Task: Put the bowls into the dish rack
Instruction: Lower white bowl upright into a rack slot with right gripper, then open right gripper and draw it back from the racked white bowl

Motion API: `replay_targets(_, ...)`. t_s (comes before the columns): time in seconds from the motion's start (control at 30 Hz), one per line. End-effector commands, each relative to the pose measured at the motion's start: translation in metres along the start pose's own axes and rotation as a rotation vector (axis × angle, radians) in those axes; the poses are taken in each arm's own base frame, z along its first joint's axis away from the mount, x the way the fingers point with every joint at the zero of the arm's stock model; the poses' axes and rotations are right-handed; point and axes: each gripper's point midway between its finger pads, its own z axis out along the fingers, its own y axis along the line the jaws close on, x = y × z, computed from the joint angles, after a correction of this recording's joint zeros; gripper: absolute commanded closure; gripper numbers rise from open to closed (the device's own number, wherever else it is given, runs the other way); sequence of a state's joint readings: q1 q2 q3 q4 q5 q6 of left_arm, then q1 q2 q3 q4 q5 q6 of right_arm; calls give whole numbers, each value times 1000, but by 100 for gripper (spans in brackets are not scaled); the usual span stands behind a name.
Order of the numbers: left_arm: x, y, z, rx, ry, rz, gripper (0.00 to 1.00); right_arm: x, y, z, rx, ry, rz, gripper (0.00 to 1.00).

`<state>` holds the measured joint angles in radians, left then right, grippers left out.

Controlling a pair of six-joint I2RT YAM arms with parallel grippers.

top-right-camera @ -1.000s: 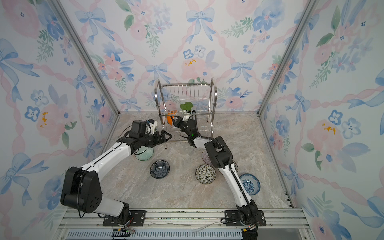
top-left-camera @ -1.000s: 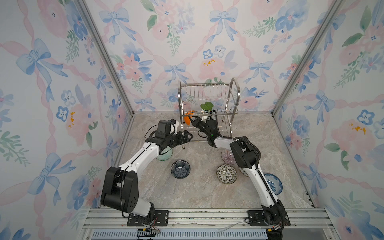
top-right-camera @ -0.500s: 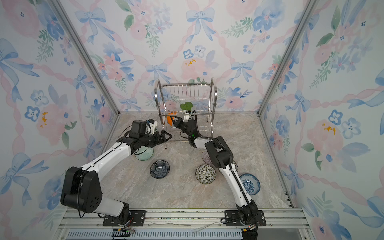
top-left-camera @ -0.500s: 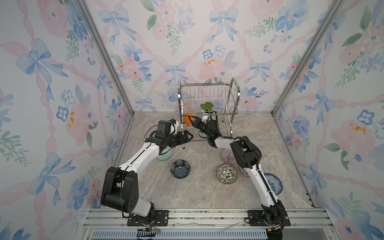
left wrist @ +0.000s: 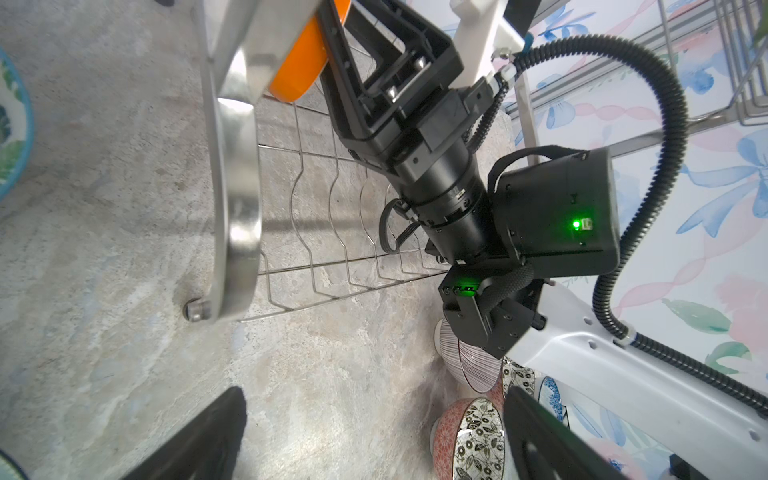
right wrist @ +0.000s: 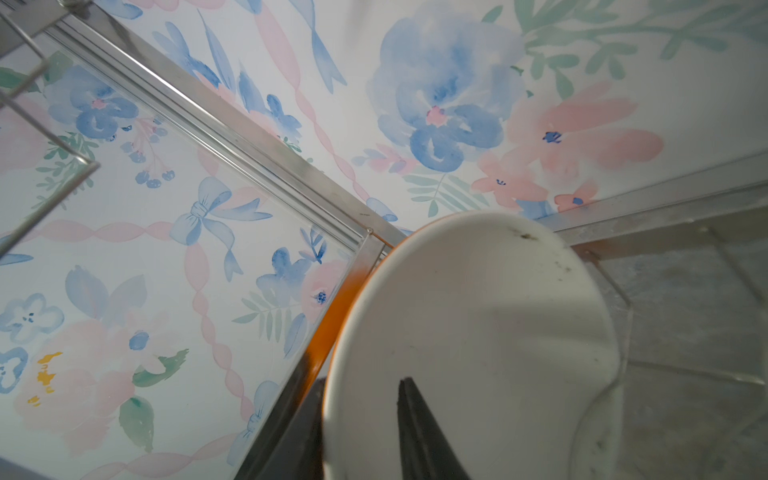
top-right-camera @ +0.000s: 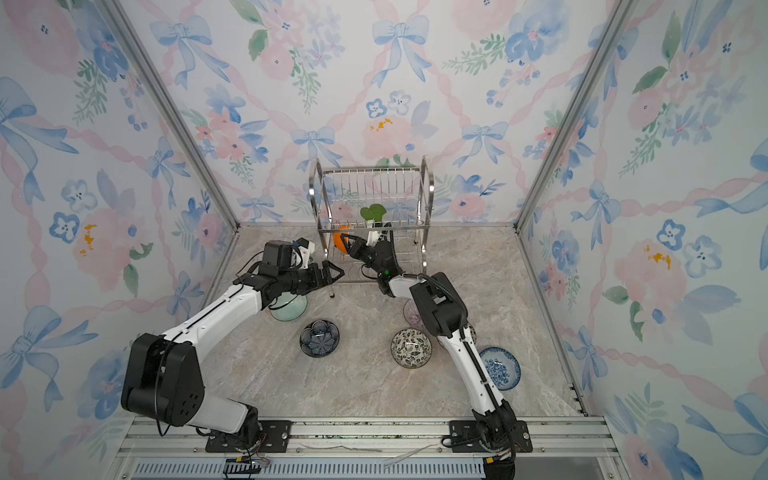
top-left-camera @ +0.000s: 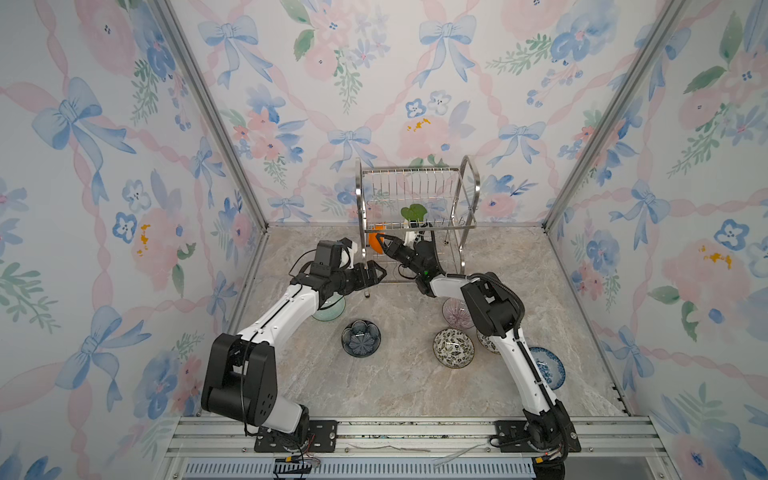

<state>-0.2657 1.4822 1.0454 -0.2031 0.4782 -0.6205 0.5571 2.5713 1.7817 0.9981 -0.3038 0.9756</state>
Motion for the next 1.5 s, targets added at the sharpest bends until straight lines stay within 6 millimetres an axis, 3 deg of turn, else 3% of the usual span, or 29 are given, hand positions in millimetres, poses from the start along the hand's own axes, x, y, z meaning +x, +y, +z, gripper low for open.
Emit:
replay_targets(0.0, -1, -1, 0, 1, -8, 31, 2, -12, 12, -5, -15, -11, -26, 67)
replay_targets(0.83, -1, -1, -2, -4, -17, 32, 2, -20, 39, -33, -26, -55, -52, 63)
replay_targets(1.47, 0, -16, -16, 39, -41, 57, 2, -22, 49, -61, 23, -56, -90, 62)
